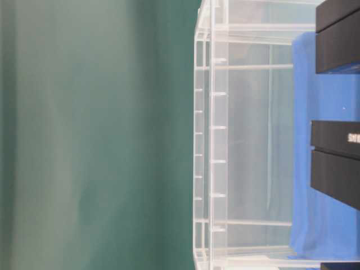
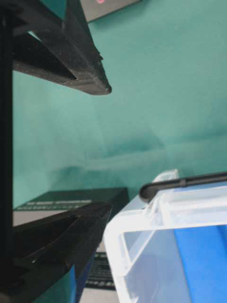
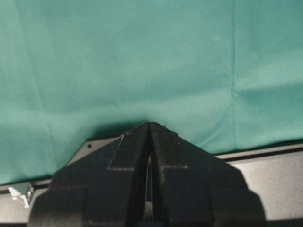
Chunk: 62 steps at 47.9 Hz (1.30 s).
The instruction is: Take the box out of the case with the left arm.
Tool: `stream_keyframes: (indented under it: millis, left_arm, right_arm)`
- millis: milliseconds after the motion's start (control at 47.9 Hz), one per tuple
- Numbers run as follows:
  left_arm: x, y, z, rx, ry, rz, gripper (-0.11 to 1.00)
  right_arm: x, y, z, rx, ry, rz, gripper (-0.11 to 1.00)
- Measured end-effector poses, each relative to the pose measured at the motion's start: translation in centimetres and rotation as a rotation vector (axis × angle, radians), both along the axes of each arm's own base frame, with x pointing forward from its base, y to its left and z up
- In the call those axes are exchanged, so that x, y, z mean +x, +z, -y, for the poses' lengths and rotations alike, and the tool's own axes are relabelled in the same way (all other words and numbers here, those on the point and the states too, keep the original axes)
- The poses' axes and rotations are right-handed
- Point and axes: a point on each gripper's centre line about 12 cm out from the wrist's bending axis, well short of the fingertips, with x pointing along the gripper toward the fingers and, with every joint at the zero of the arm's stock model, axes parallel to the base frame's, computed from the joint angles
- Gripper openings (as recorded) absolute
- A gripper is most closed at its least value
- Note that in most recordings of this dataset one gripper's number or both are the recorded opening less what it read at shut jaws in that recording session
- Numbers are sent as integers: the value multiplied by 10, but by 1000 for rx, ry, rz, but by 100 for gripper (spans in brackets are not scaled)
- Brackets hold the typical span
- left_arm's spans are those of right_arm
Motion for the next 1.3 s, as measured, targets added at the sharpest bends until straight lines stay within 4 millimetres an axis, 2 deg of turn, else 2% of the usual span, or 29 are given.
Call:
stream_keyframes:
  millis: [1295]
  left_arm:
    - [-1,-2,-2,-13,18,-14,92]
  right_arm:
    - [0,0,0,-2,0,2,2]
